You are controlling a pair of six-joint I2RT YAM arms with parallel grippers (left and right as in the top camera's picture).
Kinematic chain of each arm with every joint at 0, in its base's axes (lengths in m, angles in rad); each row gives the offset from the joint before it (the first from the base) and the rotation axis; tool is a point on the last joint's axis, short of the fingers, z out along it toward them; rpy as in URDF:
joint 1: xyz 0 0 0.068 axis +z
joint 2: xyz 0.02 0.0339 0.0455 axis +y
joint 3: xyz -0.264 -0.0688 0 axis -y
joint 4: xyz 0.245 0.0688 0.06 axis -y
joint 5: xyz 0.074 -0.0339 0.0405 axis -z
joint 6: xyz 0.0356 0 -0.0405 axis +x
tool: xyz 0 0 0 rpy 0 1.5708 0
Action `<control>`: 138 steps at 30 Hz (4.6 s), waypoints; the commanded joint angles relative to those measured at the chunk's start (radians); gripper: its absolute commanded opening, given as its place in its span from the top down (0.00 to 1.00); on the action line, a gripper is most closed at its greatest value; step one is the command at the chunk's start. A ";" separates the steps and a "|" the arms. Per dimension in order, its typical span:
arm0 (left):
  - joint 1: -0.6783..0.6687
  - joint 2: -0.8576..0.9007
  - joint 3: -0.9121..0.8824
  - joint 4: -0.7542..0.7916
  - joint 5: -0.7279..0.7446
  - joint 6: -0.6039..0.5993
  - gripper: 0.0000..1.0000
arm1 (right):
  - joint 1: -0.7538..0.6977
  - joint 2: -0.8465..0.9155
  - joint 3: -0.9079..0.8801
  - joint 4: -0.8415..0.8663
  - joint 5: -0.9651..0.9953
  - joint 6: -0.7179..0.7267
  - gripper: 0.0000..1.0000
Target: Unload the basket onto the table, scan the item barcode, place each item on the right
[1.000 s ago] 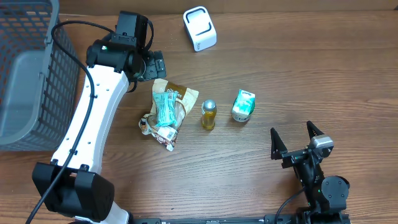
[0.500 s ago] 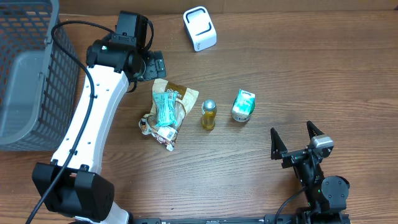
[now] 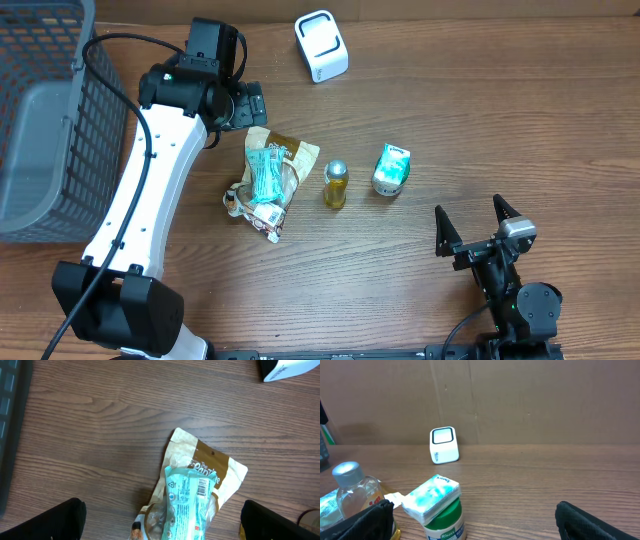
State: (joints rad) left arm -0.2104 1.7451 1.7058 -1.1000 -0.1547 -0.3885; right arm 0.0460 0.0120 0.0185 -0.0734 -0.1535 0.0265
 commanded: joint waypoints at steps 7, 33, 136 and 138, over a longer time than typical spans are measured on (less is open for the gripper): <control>-0.006 -0.012 0.018 0.000 -0.011 0.015 0.00 | 0.000 -0.009 -0.011 0.004 -0.005 -0.002 0.00; -0.006 -0.012 0.018 0.000 -0.010 0.015 0.00 | 0.000 -0.009 -0.011 0.004 -0.005 -0.002 0.00; -0.006 -0.012 0.018 0.000 -0.010 0.015 0.00 | -0.002 1.107 1.120 -0.992 -0.189 0.058 0.00; -0.006 -0.012 0.018 0.000 -0.010 0.015 0.00 | -0.002 1.149 1.120 -0.995 -0.222 0.058 0.00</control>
State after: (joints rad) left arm -0.2104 1.7451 1.7065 -1.1000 -0.1547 -0.3885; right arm 0.0460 1.1187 1.1126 -1.0672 -0.3141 0.0910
